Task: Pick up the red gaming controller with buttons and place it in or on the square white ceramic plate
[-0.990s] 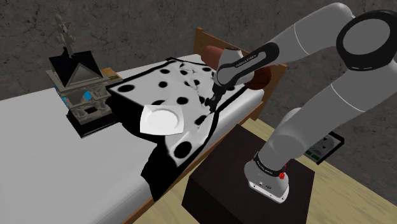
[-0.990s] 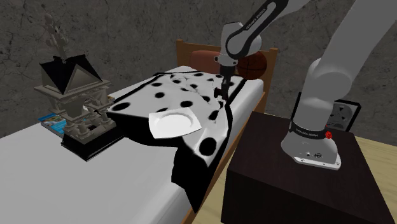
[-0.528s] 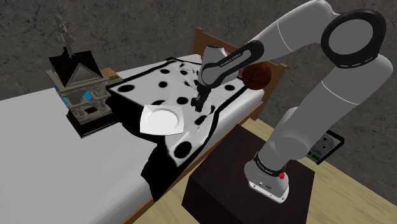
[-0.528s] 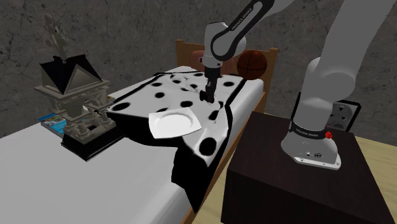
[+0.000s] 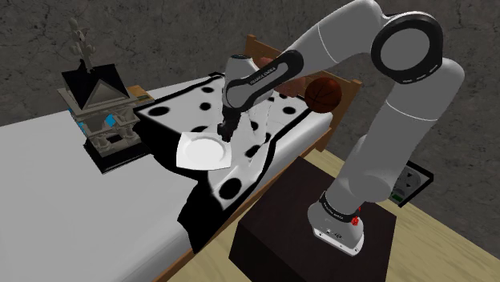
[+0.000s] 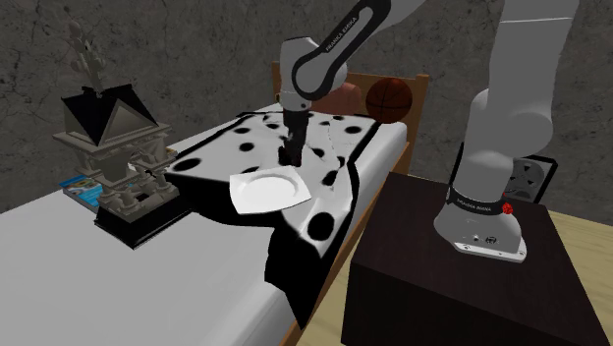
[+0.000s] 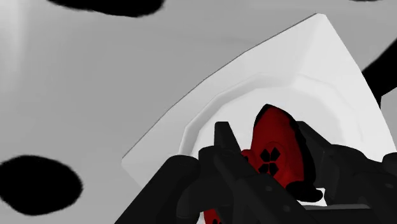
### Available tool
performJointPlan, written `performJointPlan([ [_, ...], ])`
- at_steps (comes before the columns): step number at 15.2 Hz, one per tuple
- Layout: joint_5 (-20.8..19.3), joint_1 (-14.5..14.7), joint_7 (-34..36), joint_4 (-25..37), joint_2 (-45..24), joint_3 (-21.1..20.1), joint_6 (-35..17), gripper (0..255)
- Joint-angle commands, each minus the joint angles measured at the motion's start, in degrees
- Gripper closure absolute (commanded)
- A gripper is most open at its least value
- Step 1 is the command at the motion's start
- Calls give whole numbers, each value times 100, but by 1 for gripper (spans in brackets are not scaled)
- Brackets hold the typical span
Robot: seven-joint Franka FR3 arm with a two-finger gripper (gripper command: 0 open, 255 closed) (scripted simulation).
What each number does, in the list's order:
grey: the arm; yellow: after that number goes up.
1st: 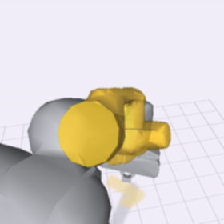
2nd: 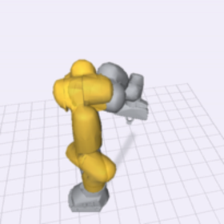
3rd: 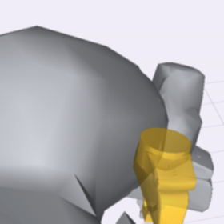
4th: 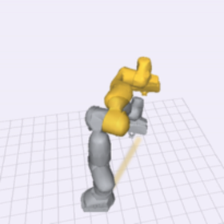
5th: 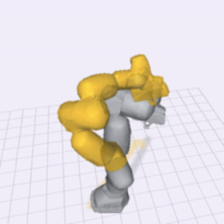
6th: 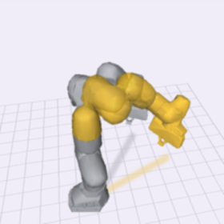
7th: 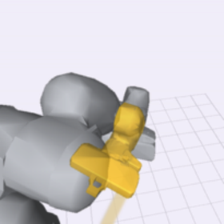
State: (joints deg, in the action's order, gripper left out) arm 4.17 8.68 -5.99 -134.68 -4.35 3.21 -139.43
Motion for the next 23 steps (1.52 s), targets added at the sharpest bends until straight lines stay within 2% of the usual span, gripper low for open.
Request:
performJointPlan([
  [1, -5, 129, 251, 307, -222, -110, 75, 255],
  [5, -48, 369, 695, 1192, -861, -272, 301, 255],
  [17, 17, 362, 625, 1078, -1544, -294, -495, 255],
  [23, 19, 361, 623, 1077, -1568, -295, -519, 255],
])
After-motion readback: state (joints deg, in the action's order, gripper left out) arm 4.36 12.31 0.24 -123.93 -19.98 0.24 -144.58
